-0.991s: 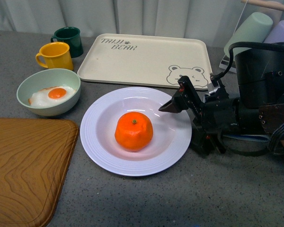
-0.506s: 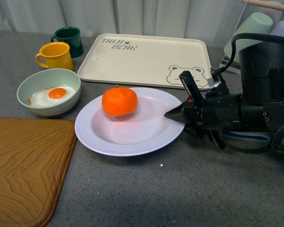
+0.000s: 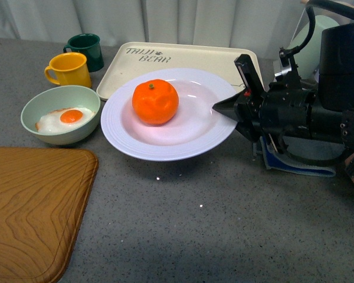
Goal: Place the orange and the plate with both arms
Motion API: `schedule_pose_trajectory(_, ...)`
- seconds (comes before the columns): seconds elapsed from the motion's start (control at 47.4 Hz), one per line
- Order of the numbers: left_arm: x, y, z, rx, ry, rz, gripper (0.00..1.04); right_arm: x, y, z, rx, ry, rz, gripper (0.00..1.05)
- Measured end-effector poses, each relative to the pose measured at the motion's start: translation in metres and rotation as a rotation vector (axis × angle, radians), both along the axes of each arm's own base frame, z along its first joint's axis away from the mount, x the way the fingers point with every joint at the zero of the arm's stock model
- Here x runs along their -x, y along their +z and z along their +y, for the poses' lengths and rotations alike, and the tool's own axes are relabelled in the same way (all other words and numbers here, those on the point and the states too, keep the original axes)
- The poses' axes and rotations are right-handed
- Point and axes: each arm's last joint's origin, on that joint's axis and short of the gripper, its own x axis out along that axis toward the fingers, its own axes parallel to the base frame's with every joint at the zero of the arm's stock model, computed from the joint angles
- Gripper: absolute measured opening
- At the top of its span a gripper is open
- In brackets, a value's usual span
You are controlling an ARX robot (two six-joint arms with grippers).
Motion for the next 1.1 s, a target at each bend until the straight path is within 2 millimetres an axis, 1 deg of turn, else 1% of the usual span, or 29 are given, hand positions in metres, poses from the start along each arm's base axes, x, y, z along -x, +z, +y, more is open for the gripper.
schedule_pose_trajectory(0.19,0.0,0.0,0.0,0.0,0.0,0.0,0.98,-0.031,0.018,0.005,-0.037,-0.028,-0.032,0.03)
schedule_pose_trajectory(0.295,0.0,0.0,0.0,0.0,0.0,0.0,0.98,-0.047,0.019,0.007,-0.037,-0.033,-0.029,0.03)
schedule_pose_trajectory(0.464,0.0,0.0,0.0,0.0,0.0,0.0,0.98,-0.074,0.011,0.012,-0.027,-0.045,0.0,0.03)
schedule_pose_trajectory(0.654,0.0,0.0,0.0,0.0,0.0,0.0,0.98,-0.106,-0.004,0.018,-0.019,-0.049,0.029,0.03)
schedule_pose_trajectory(0.78,0.0,0.0,0.0,0.0,0.0,0.0,0.98,-0.133,-0.012,0.025,-0.006,-0.043,0.035,0.03)
schedule_pose_trajectory(0.843,0.0,0.0,0.0,0.0,0.0,0.0,0.98,-0.143,-0.014,0.027,0.005,-0.038,0.036,0.03)
schedule_pose_trajectory(0.97,0.0,0.0,0.0,0.0,0.0,0.0,0.98,-0.156,-0.018,0.03,0.032,-0.036,0.043,0.03)
schedule_pose_trajectory(1.096,0.0,0.0,0.0,0.0,0.0,0.0,0.98,-0.161,-0.019,0.032,0.053,-0.026,0.04,0.03)
